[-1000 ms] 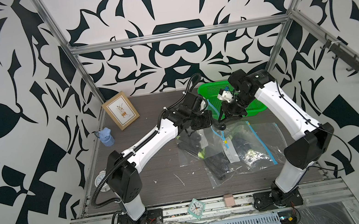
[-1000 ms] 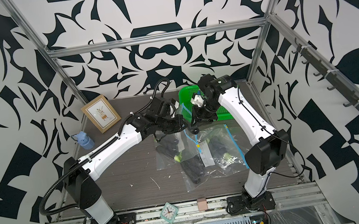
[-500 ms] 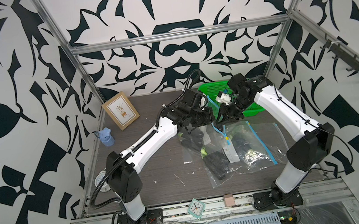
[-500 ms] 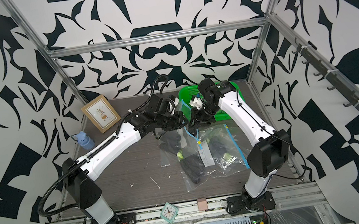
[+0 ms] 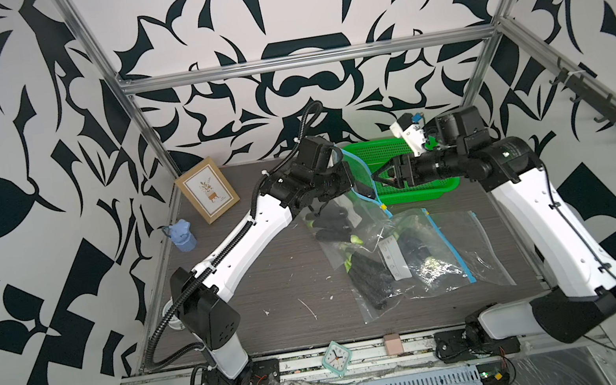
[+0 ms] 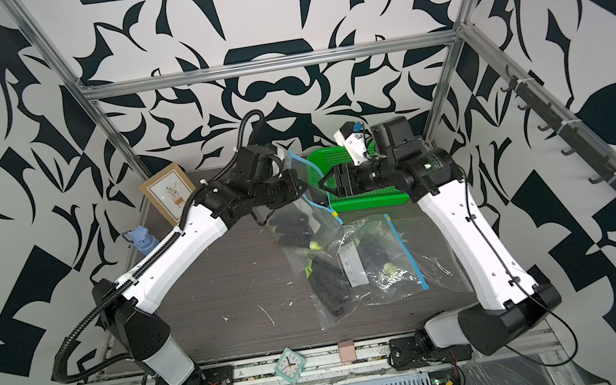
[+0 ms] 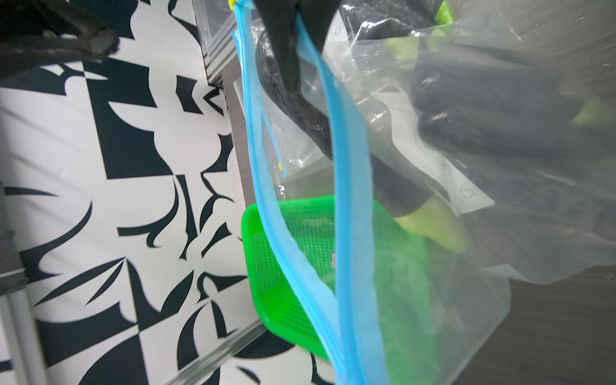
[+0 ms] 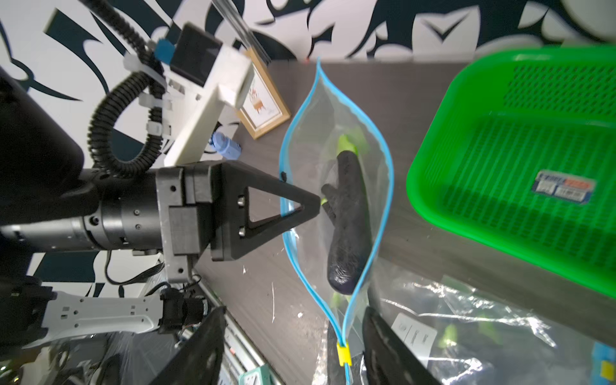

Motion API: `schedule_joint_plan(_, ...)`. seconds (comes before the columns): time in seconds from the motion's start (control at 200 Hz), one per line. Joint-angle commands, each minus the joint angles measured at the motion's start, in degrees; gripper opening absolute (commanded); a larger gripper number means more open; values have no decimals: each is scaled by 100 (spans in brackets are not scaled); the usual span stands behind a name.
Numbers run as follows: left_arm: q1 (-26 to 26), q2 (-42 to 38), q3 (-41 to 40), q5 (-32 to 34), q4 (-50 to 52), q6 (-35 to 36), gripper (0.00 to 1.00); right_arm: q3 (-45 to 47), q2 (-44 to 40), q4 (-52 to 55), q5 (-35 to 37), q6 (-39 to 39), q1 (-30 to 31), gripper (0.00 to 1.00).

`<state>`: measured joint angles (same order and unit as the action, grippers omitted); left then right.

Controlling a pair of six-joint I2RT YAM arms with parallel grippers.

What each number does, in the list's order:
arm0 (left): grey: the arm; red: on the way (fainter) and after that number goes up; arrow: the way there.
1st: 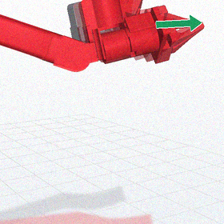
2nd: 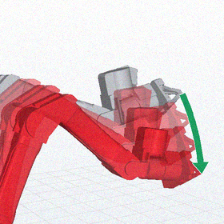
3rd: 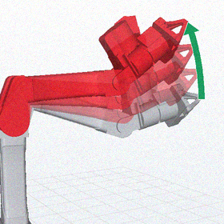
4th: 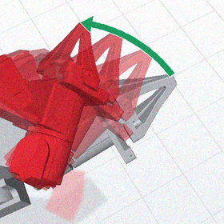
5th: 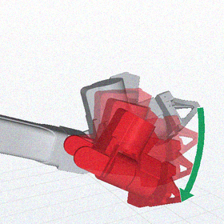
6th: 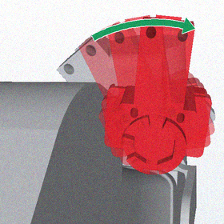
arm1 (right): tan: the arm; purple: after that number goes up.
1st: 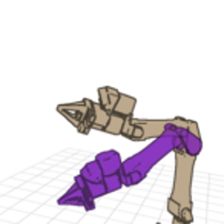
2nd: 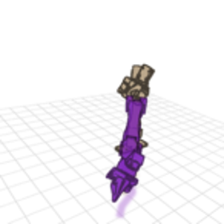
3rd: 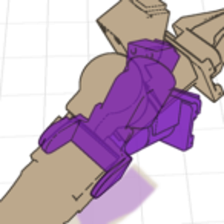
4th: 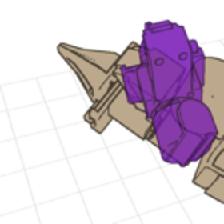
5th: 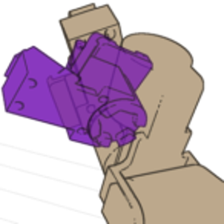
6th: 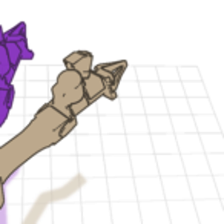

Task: Place the eggplant in a zip-top bag and seal the zipper
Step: Place the eggplant in the zipper food storage bag, then zip the zipper on the zipper food storage bag.

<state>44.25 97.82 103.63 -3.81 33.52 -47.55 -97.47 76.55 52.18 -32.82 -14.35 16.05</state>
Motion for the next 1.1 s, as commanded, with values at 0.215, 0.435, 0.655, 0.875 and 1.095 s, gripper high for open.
schedule_joint_plan(0.215, -51, -425, 1189, 1267, 844, 380, 0, 1659, -641, -1843, -350, 991, -278, 53)
schedule_joint_plan(0.435, -131, -439, 1362, 1282, 1257, 457, 0, 2900, -939, -3445, -638, 1032, -277, 50)
schedule_joint_plan(0.655, -270, -521, 1188, 1243, 1239, 319, 0, 3790, -1519, -4592, -579, 1062, -201, 60)
schedule_joint_plan(0.875, -303, -551, 1113, 1205, 1175, 238, 0, 4146, -1753, -5268, -72, 1159, 504, 57)
schedule_joint_plan(1.095, -312, -592, 1045, 1170, 1144, 202, 0, 3921, -1388, -5432, -140, 1180, 703, 47)
